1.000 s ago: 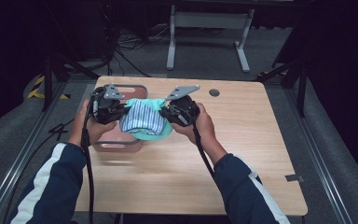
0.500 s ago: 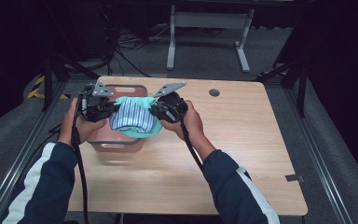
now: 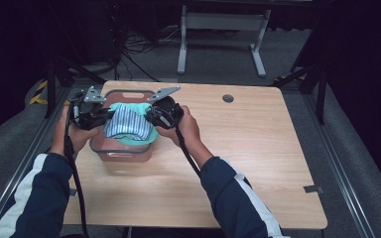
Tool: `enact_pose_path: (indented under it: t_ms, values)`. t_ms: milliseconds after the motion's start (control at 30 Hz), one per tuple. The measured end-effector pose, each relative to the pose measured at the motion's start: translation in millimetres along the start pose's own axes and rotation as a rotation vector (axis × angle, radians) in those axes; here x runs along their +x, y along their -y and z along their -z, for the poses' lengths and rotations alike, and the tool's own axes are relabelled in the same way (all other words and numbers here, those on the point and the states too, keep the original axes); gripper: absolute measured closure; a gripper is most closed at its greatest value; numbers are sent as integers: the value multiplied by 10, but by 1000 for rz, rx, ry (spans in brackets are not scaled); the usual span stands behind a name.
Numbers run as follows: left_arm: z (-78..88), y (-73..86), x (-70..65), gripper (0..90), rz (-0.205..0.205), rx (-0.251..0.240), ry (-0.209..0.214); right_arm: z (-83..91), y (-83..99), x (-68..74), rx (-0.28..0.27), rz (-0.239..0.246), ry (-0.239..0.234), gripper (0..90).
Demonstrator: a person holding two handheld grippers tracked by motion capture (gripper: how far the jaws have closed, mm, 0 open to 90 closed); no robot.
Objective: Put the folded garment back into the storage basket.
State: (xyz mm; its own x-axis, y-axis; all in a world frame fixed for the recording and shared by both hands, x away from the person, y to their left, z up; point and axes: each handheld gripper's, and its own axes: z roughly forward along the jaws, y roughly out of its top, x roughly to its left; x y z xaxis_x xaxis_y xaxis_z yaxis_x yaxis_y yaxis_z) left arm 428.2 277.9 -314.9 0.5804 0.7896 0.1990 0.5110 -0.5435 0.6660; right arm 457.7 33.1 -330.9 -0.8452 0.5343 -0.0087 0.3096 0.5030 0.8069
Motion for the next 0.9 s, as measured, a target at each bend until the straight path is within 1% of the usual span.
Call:
enact_pose_path:
  t_ms: [33, 100, 133, 167, 200, 233, 267, 300, 367, 400, 433, 500, 533, 567, 633, 667, 700, 767, 800, 833, 867, 900]
  values:
    - [-12, 19, 14, 830, 5, -7, -2, -31, -7, 5, -2, -2, -1, 837]
    - [-17, 43, 43, 830, 5, 4, -6, -92, -22, 16, 6, -2, -8, 836]
    - [-24, 60, 53, 830, 13, 2, -10, -113, -27, 20, 9, -1, -8, 836]
    - [-27, 68, 67, 830, 11, 6, -7, -144, -35, 28, 12, 5, -9, 836]
    - [-29, 79, 76, 830, 17, 8, -13, -167, -41, 34, 15, 6, -9, 836]
    - [-39, 91, 88, 830, 15, 3, -13, -191, -45, 38, 17, 9, -10, 837]
    - [-44, 99, 91, 830, 20, 16, -13, -213, -48, 40, 18, 12, -11, 836]
    - [-63, 112, 97, 829, 19, 9, -17, -235, -51, 43, 22, 8, -15, 836]
    - [-83, 127, 105, 829, 19, 30, -24, -285, -51, 48, 24, 10, -17, 836]
    - [-83, 127, 105, 829, 19, 30, -24, -285, -51, 48, 24, 10, -17, 836]
    - [-103, 137, 117, 829, 10, 32, -32, -335, -47, 51, 26, 15, -20, 835]
    - [-113, 141, 128, 829, 8, 45, -29, -372, -44, 53, 31, 12, -19, 836]
    - [-122, 145, 129, 829, 8, 40, -36, -392, -42, 52, 34, 9, -22, 835]
    - [-135, 152, 130, 829, 16, 41, -28, -408, -40, 52, 35, 7, -20, 835]
    - [-146, 158, 141, 829, 12, 47, -30, -460, -37, 52, 48, 8, -19, 835]
    - [-175, 169, 151, 829, 11, 61, -31, -481, -36, 56, 53, 5, -21, 835]
    - [-191, 179, 153, 829, 11, 64, -32, -498, -36, 61, 60, 6, -23, 835]
    - [-205, 186, 156, 829, 13, 61, -32, -516, -35, 66, 65, 12, -20, 835]
    - [-215, 195, 157, 829, 11, 78, -27, -530, -34, 70, 72, 11, -20, 835]
    - [-269, 219, 158, 828, 12, 72, -28, -572, -22, 72, 91, 13, -18, 834]
    - [-269, 219, 158, 828, 12, 72, -28, -601, -15, 69, 104, 19, -14, 834]
    - [-288, 228, 149, 828, 21, 77, -24, -616, -13, 70, 113, 21, -14, 834]
